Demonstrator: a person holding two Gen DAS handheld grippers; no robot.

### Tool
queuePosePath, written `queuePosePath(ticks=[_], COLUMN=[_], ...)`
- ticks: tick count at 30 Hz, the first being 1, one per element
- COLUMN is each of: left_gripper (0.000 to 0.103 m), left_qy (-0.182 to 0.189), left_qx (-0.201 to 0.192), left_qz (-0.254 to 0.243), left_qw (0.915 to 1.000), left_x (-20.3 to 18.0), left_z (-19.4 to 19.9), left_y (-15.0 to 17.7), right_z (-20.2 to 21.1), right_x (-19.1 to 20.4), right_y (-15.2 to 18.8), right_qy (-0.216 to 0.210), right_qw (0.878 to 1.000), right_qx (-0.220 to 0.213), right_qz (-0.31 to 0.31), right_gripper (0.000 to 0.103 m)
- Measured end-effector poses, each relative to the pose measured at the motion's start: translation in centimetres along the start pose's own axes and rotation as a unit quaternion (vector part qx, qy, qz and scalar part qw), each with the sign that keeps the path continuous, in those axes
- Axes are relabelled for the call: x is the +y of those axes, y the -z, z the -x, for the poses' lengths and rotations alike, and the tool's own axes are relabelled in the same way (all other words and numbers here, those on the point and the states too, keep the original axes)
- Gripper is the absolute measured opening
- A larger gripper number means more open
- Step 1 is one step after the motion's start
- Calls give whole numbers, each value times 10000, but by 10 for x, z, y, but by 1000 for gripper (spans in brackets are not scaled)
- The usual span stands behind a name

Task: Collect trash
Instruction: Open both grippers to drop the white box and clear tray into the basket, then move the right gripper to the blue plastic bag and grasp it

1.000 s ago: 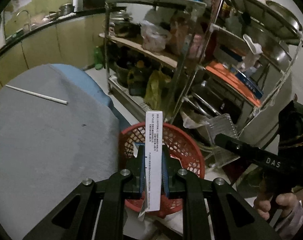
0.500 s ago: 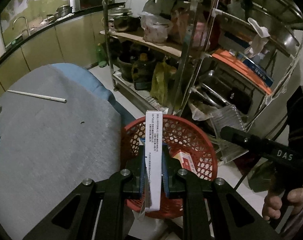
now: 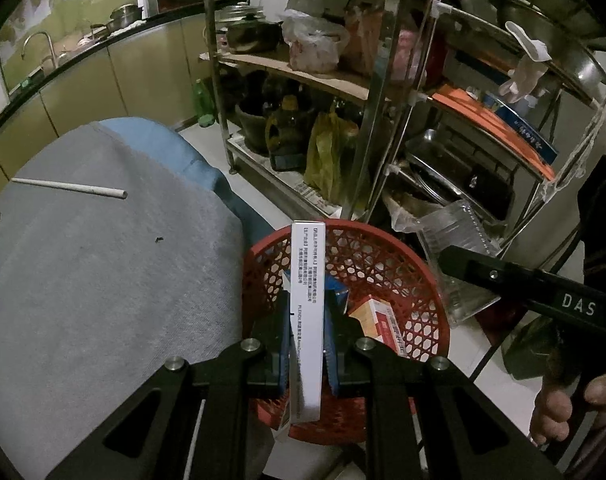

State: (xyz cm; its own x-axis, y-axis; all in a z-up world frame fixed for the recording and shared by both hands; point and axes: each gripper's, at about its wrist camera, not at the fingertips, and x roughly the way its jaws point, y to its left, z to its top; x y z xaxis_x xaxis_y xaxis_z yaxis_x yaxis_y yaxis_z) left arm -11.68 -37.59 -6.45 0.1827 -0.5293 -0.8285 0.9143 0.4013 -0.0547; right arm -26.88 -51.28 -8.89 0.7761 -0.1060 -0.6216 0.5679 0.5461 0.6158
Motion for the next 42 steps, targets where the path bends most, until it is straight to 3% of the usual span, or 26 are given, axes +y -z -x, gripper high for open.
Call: queuePosePath(ticks=[4, 6, 8, 10, 17, 24, 27, 33, 38, 42], left_gripper=[23, 46, 55, 57, 61, 62, 63, 65, 66, 67], left_qy=[201, 289, 301, 347, -57, -911, -1315, -2131, -2827, -3260], left_qx=[93, 78, -79, -148, -186, -288, -414, -741, -1013, -1153], left_qz=[38, 98, 137, 119, 92, 695, 1158, 1856, 2377, 2881], left_qw=[9997, 9995, 9994, 9992, 9998, 9930, 9837, 9564, 9237, 8930], left_x=[4, 7, 11, 13, 30, 93, 129, 193, 248, 292], left_z=[-3, -1, 6, 13, 36, 86, 113, 173, 216, 243], left_y=[1, 2, 3, 4, 23, 74, 102, 152, 185, 211], right_z=[-7, -11, -13, -11, 4, 12, 10, -9, -29, -48], right_x=[-1, -4, -8, -10, -1, 23, 40, 86, 156, 223], right_y=[-2, -4, -7, -7, -7, -3, -1, 5, 10, 21], right_qy=[9, 42, 24, -30, -80, -103, -160, -315, -579, -834], right_qw=[9999, 9995, 9989, 9986, 9993, 9998, 9997, 9984, 9916, 9812], right_qx=[103, 166, 200, 154, -55, -173, -152, 113, 332, 496], right_qz=[-125, -255, -417, -508, -363, -44, 107, 463, 1111, 1666], right_gripper=[51, 53, 56, 57, 59, 59, 59, 60, 60, 60])
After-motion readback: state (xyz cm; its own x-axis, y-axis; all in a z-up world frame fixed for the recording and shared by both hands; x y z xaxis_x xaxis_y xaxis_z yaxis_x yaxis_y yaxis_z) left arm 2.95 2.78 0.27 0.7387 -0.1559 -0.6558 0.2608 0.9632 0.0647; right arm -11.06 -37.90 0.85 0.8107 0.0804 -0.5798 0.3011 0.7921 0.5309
